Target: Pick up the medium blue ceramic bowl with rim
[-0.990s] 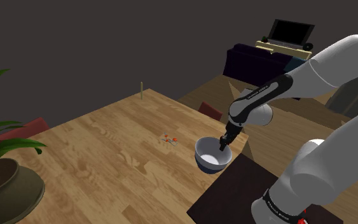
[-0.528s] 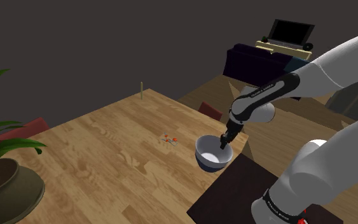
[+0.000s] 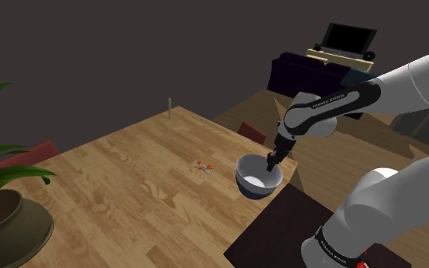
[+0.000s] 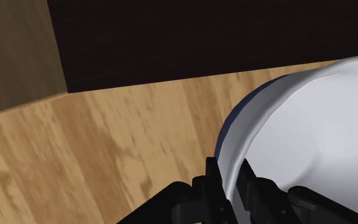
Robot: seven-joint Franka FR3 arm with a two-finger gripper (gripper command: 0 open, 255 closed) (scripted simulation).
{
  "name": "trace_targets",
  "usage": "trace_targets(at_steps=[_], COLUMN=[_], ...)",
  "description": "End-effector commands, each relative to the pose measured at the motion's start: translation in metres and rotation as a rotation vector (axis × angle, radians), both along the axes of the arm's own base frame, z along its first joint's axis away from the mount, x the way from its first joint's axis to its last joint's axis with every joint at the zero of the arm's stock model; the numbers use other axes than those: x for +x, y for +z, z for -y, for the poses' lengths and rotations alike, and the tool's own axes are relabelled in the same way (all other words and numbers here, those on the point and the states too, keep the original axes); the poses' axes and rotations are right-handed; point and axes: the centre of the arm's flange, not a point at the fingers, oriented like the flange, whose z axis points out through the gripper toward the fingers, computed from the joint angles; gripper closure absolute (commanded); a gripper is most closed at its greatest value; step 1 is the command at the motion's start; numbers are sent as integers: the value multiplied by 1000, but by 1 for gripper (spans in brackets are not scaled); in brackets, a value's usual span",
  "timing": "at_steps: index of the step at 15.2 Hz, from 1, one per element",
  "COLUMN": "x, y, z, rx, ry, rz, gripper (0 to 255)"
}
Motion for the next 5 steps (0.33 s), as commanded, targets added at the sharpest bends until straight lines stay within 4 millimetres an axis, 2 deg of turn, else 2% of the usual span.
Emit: trace_targets(at_steps=[1, 3, 5], x=[0, 0, 0], y=[10, 21, 22], z=[1, 1, 1], rx=[0, 0, 0], ry=[0, 0, 0], rz=[0, 0, 0], gripper=[255, 255, 255])
